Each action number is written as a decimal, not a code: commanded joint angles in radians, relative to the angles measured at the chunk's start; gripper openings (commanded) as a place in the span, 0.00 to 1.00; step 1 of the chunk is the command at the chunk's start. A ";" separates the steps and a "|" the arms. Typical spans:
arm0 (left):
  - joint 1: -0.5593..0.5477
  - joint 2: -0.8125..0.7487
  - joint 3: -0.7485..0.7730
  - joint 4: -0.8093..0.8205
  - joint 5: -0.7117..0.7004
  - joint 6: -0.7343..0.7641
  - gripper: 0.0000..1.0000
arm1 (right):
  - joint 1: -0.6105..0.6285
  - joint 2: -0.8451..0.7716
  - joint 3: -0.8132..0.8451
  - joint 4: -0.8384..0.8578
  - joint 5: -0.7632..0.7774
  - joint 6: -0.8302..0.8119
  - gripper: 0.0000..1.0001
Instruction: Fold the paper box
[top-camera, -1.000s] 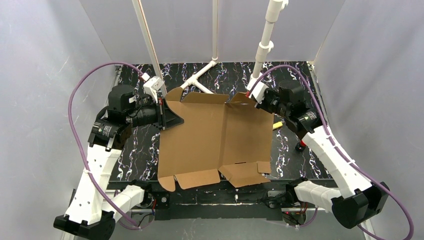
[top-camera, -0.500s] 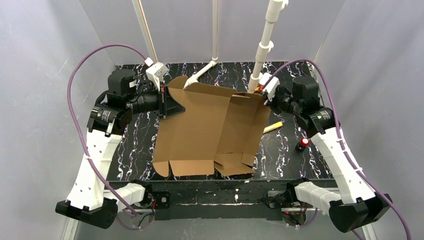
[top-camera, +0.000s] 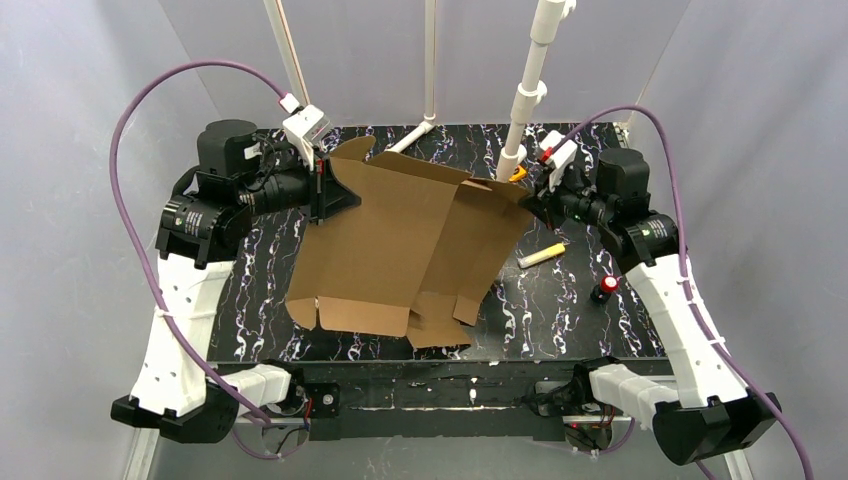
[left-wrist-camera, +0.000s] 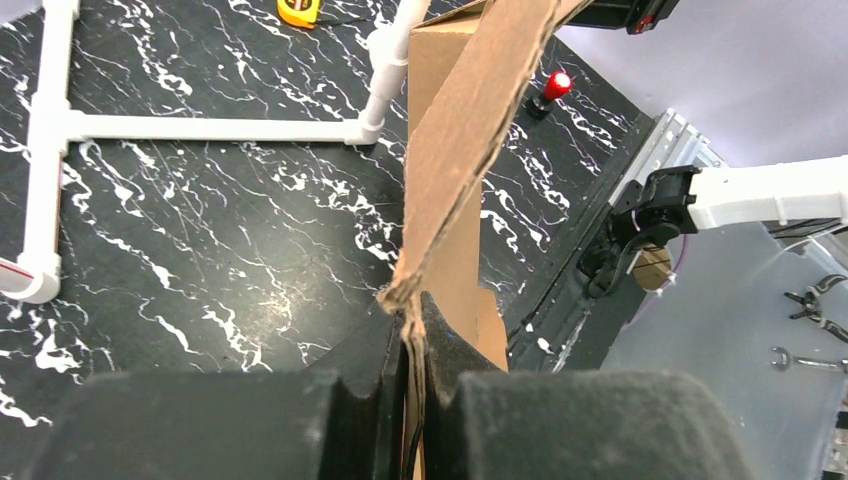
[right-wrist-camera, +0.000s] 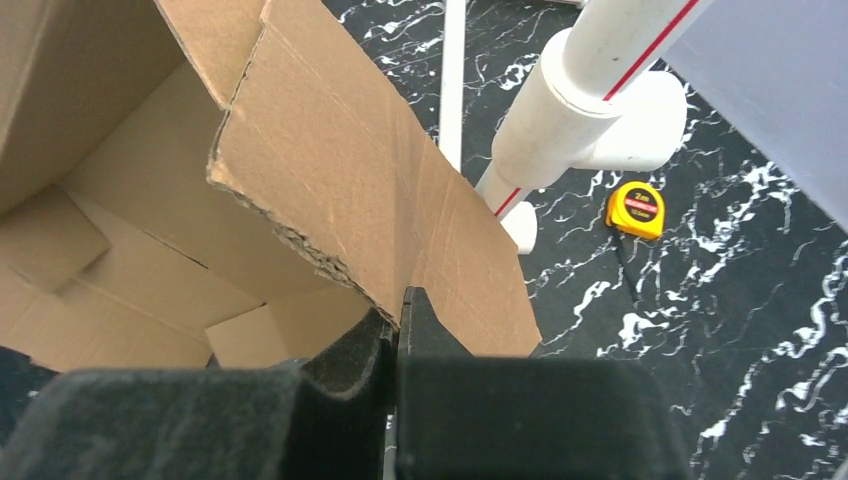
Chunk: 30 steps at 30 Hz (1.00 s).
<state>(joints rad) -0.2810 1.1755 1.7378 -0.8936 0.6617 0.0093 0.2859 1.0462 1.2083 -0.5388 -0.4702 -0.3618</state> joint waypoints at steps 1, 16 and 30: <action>0.003 -0.018 0.064 0.076 -0.046 0.046 0.00 | -0.010 0.025 0.069 0.111 -0.146 0.190 0.01; 0.000 -0.160 -0.074 0.056 0.010 0.035 0.00 | -0.101 0.050 0.089 -0.073 -0.387 -0.079 0.01; -0.022 -0.138 -0.075 0.048 0.006 0.044 0.00 | -0.169 0.087 0.019 0.043 -0.412 0.058 0.01</action>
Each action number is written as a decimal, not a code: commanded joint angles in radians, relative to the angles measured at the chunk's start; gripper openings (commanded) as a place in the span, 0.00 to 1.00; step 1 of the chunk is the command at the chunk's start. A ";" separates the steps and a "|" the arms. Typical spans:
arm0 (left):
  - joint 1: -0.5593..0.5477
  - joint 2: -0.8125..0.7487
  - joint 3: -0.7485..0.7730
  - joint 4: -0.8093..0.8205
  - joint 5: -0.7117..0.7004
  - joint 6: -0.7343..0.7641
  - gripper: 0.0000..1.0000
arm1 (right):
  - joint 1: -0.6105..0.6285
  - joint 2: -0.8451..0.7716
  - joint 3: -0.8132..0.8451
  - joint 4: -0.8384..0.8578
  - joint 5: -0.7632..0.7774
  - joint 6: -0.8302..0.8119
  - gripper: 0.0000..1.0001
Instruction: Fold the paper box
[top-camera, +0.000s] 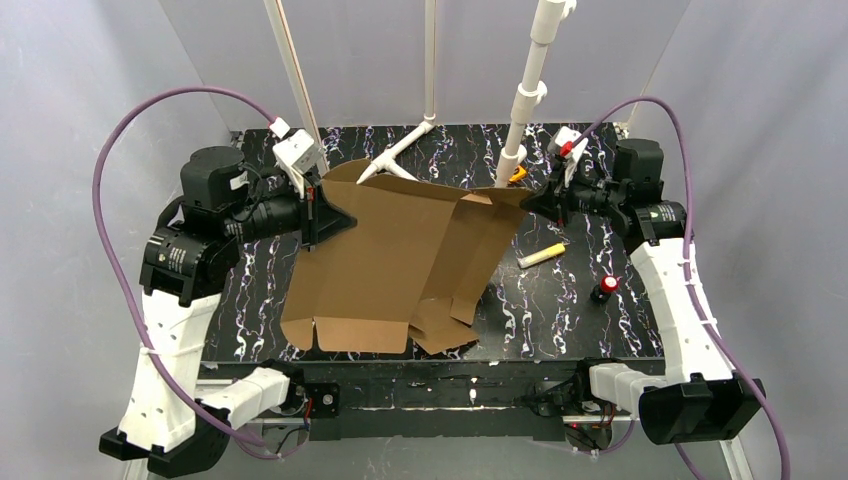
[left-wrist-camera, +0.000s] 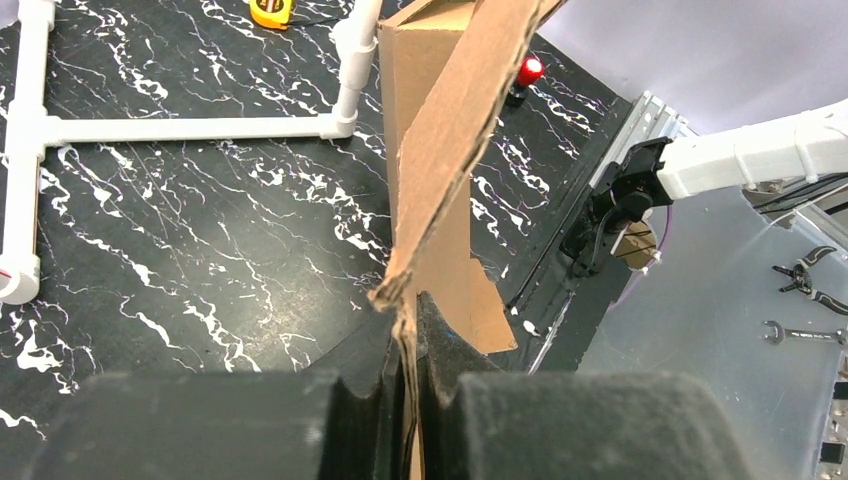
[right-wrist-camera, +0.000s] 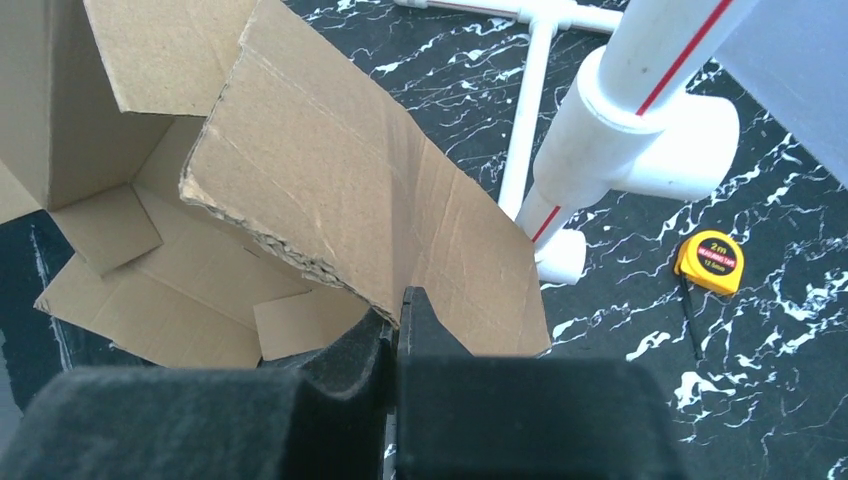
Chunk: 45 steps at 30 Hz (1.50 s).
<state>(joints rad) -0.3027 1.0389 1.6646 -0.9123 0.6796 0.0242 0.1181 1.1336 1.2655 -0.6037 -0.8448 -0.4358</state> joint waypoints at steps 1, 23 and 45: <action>0.001 -0.001 -0.011 0.066 -0.012 0.038 0.00 | -0.001 -0.001 -0.055 0.139 -0.027 0.167 0.01; -0.015 0.181 0.225 0.010 -0.180 0.102 0.00 | 0.051 -0.025 -0.258 0.550 0.081 0.514 0.01; -0.238 0.309 0.483 -0.065 -0.446 0.346 0.00 | 0.049 0.063 -0.344 0.971 0.102 0.884 0.01</action>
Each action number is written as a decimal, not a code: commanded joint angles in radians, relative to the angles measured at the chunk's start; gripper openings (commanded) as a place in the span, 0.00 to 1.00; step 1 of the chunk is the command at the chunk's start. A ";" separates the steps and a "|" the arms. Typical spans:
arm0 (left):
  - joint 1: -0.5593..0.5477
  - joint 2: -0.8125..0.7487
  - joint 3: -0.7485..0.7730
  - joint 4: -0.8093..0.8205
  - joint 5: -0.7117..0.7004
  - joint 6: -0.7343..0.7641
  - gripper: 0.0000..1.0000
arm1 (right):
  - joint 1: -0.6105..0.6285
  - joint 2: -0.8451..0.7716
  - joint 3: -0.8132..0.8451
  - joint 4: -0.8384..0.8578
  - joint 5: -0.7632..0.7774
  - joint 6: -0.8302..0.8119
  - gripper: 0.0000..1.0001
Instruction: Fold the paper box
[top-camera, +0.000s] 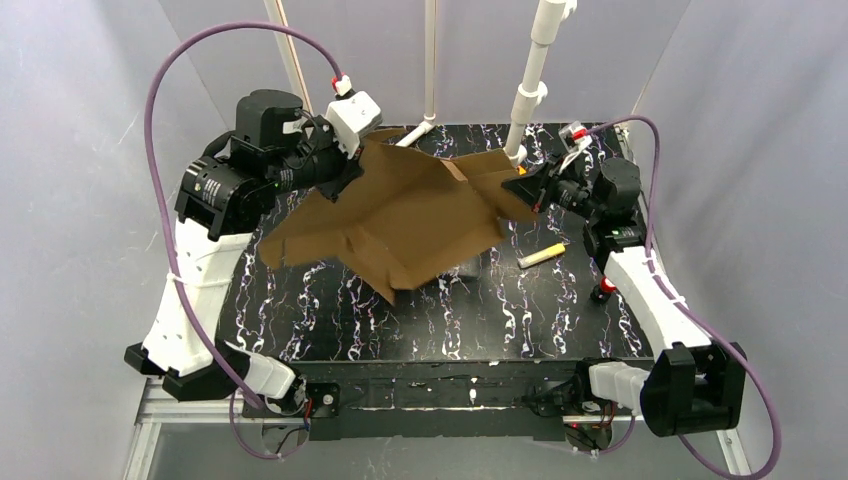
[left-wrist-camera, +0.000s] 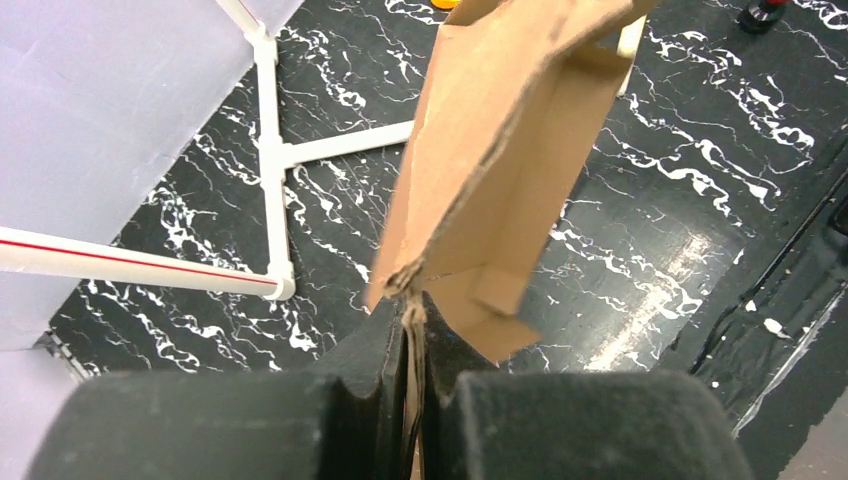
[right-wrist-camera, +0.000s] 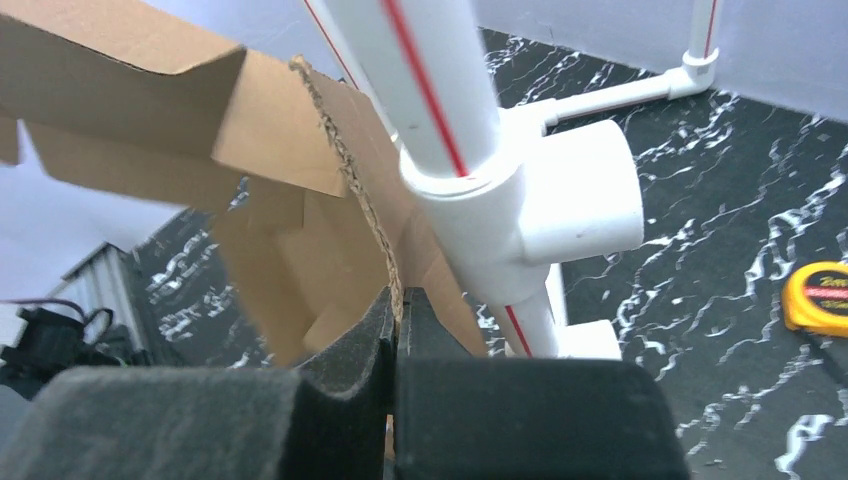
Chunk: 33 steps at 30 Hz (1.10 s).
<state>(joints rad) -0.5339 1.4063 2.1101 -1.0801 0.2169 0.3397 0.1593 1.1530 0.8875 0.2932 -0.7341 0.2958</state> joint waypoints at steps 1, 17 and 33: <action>-0.007 -0.065 0.039 0.110 0.027 0.028 0.00 | 0.008 0.048 0.037 0.096 -0.011 0.177 0.01; -0.045 -0.047 -0.068 0.140 0.152 -0.042 0.00 | 0.023 0.049 -0.318 0.379 0.043 0.042 0.01; -0.072 -0.116 -0.237 0.125 0.225 -0.061 0.00 | 0.023 0.051 -0.369 0.253 0.042 -0.249 0.01</action>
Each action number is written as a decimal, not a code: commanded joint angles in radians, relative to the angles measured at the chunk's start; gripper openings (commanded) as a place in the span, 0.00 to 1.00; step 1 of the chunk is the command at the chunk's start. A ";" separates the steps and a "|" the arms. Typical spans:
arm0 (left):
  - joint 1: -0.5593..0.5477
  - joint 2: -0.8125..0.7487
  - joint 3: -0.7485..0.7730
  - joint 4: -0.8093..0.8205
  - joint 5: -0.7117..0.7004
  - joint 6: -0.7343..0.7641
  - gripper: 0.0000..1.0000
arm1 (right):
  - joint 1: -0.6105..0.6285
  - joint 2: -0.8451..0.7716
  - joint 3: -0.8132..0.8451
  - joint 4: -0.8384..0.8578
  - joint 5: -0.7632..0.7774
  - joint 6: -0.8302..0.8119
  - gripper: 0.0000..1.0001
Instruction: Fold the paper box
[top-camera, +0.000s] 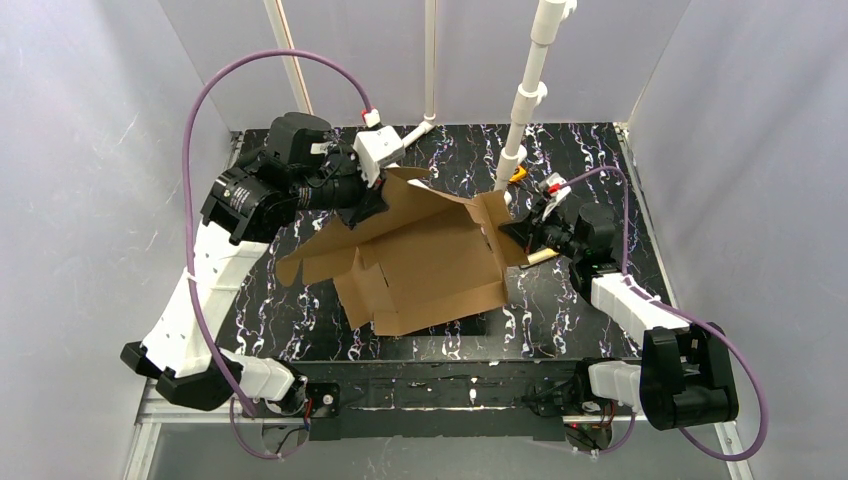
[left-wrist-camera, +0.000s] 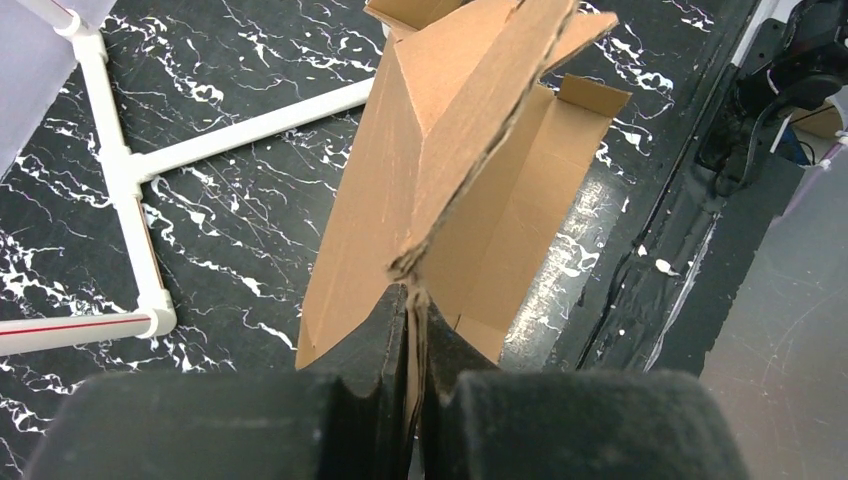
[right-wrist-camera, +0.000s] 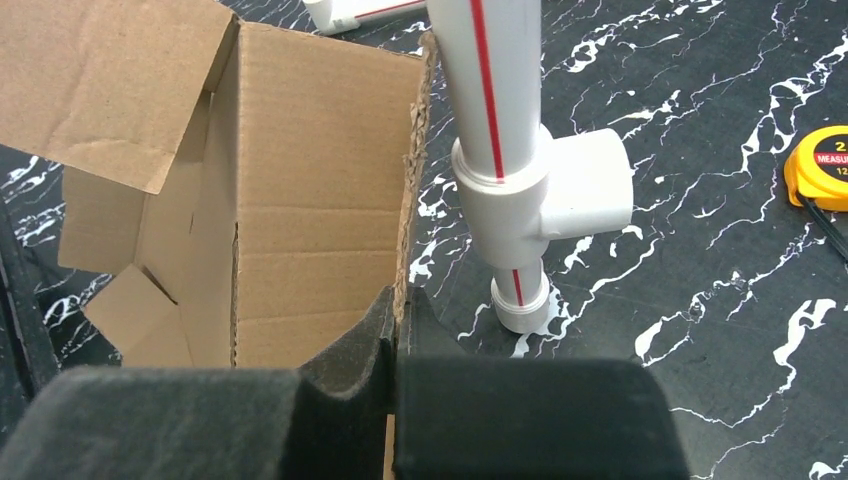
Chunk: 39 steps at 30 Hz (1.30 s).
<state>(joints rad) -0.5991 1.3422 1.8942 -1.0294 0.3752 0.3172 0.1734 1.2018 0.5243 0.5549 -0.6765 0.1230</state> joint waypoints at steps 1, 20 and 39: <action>-0.007 -0.058 -0.024 0.070 0.039 -0.033 0.00 | 0.009 0.002 0.000 -0.016 -0.015 -0.077 0.01; -0.008 -0.052 0.012 -0.004 -0.209 0.077 0.00 | 0.009 -0.092 0.369 -0.552 -0.138 -0.279 0.01; -0.010 -0.065 0.157 -0.002 -0.112 0.024 0.00 | 0.141 0.005 0.544 -0.487 0.192 -0.210 0.01</action>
<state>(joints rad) -0.6025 1.3155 2.0113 -1.0618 0.1806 0.3843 0.2497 1.1950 1.0122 -0.0124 -0.5522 -0.1020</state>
